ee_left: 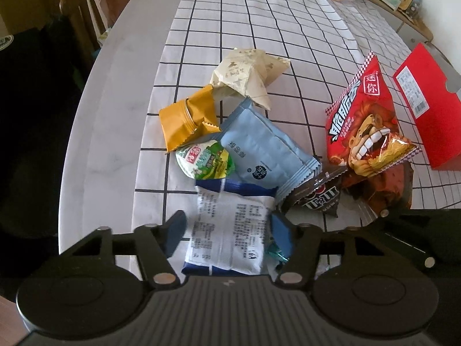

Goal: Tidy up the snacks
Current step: 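Grasp the white-blue packet with the left tool while the right tool grasps the blue candy, then carry both items over the red box and lower them inside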

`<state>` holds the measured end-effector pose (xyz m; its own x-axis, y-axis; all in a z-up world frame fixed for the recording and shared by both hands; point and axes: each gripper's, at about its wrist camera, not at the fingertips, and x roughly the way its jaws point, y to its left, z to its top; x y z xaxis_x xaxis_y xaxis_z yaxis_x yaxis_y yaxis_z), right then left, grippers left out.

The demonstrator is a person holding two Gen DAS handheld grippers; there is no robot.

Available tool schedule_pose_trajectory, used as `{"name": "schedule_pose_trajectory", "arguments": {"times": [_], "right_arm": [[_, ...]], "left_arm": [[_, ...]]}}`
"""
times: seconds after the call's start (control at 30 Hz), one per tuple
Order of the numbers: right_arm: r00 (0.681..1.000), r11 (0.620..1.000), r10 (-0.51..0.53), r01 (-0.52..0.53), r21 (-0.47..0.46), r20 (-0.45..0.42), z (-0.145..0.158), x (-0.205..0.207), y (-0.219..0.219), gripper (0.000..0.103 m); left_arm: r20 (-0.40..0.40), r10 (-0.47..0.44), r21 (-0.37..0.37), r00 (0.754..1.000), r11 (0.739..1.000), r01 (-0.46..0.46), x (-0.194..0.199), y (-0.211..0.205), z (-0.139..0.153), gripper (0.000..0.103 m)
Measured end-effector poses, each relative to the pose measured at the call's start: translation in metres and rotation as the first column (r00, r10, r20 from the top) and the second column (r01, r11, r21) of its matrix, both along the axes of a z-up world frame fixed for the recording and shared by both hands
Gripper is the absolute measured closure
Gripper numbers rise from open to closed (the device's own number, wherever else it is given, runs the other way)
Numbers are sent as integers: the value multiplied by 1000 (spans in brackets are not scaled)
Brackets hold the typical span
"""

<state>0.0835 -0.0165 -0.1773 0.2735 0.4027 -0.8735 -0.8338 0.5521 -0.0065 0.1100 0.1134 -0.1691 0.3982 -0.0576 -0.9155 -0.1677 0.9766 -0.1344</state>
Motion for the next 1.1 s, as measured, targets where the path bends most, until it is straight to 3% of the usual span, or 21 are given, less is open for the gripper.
{"name": "schedule_pose_trajectory", "arguments": {"times": [0.17, 0.7, 1.1], "right_arm": [[1000, 1000, -18, 18, 3, -3, 1, -3, -3, 90], [973, 972, -206, 216, 94, -100, 28, -4, -63, 92], [919, 890, -386, 393, 231, -76, 83, -1, -140, 92]], "left_arm": [[4, 8, -4, 1000, 1000, -8, -2, 2, 0, 57], [12, 67, -56, 998, 996, -66, -31, 2, 17, 59], [92, 10, -65, 996, 998, -4, -40, -40, 68, 59]]}}
